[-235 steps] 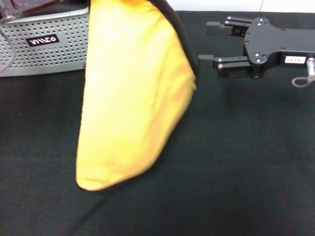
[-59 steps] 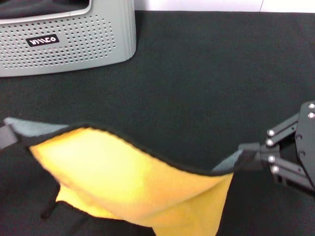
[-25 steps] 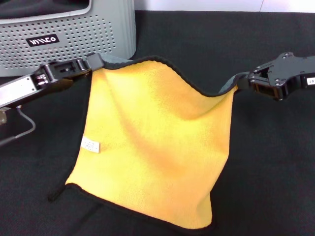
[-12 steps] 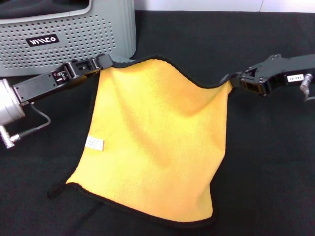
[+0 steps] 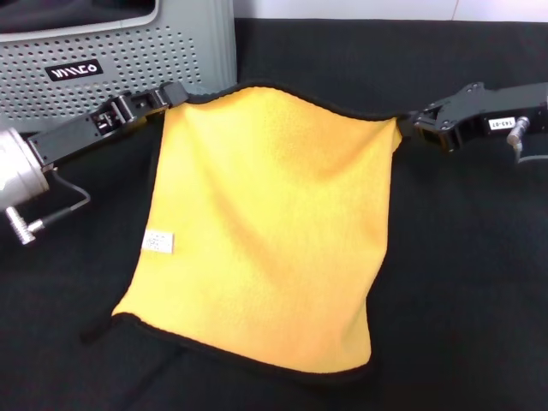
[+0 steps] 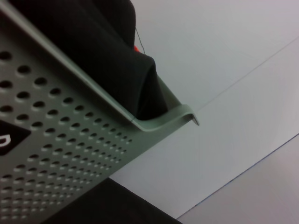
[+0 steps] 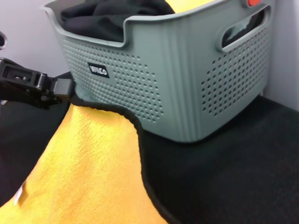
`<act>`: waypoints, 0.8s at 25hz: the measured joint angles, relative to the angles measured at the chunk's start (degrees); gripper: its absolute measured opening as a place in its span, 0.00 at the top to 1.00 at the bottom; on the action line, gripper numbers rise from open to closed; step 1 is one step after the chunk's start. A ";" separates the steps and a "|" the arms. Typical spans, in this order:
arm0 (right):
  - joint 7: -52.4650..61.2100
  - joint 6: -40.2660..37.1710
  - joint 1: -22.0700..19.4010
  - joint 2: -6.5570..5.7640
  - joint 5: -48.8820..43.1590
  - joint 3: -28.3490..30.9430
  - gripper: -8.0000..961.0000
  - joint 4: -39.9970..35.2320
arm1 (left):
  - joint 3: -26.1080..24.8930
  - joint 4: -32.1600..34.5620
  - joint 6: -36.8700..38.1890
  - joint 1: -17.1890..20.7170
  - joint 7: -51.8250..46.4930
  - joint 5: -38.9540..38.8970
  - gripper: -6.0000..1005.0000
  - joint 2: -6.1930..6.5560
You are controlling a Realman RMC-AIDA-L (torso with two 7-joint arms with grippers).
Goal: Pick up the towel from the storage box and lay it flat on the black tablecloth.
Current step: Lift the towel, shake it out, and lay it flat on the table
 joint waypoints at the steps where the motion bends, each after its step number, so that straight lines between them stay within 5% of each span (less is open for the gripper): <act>1: -0.02 -0.33 0.13 0.01 0.00 -0.02 0.96 0.17 | -0.12 0.00 -0.47 -0.13 0.23 -0.01 0.98 -0.11; 20: -2.85 -6.35 4.88 0.11 -0.46 -0.84 0.96 9.56 | -2.03 -0.42 -5.72 -0.58 3.19 -0.09 0.97 -0.80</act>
